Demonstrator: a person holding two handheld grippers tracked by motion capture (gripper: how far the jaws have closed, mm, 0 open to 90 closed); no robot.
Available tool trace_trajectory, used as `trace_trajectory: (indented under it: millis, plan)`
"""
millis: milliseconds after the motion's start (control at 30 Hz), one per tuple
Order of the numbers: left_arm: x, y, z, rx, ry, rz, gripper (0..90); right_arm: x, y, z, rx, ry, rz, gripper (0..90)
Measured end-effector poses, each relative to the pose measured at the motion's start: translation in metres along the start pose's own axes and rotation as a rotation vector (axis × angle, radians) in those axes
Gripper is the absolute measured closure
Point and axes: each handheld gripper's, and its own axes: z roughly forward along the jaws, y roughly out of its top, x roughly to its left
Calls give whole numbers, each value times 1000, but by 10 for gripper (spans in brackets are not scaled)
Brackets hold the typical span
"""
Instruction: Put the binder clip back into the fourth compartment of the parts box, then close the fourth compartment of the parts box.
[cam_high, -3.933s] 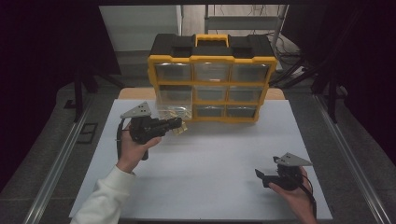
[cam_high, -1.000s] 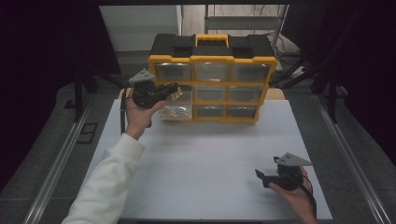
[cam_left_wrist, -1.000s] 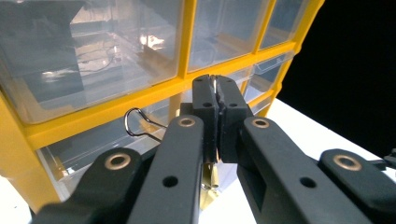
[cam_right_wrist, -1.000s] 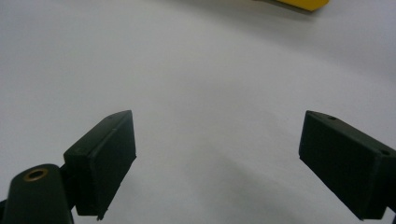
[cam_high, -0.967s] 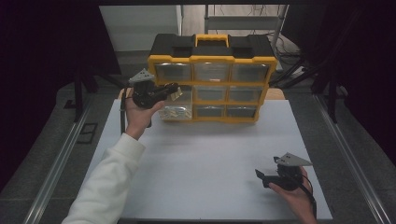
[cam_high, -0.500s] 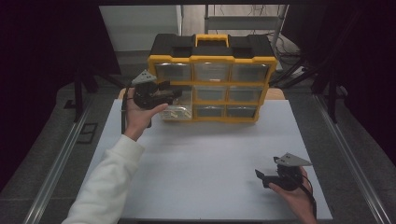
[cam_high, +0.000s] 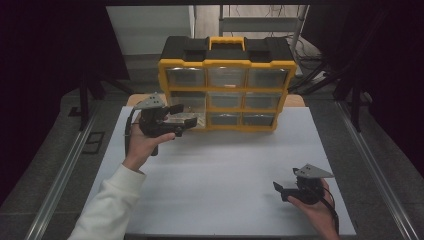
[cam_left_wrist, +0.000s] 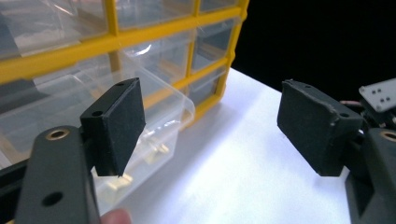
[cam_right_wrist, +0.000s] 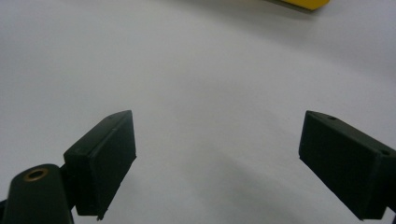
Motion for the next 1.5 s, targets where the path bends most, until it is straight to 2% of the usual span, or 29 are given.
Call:
trace_trajectory:
  millis: [200, 367, 500, 800, 1133, 1233, 1300, 1400, 1500]
  plan:
    - [-6, -11, -7, 5, -32, -3, 262, 0, 0, 0, -1, 0, 0, 115]
    - [-11, -19, -9, 11, -28, 10, 262, 0, 0, 0, -1, -2, -1, 116]
    - [-15, -23, -9, 40, -28, 27, 262, 0, 0, -1, -3, -3, -3, 115]
    - [-14, -35, -6, 83, -43, -9, 273, 0, 0, -2, -6, 0, -5, 115]
    - [-10, -41, 0, 126, -36, -21, 310, 1, 0, -2, -6, -1, -6, 115]
    - [-9, -43, 2, 139, -33, -26, 374, 0, 0, -3, -5, -3, -3, 115]
    - [-7, -44, 4, 151, -46, -33, 499, 0, 0, -3, -6, -5, -3, 116]
    - [-5, -47, 7, 175, -53, -45, 627, 0, 0, -3, -5, -4, -4, 115]
    - [-3, -49, 10, 206, -35, -43, 753, 1, 0, -2, -6, -2, -5, 115]
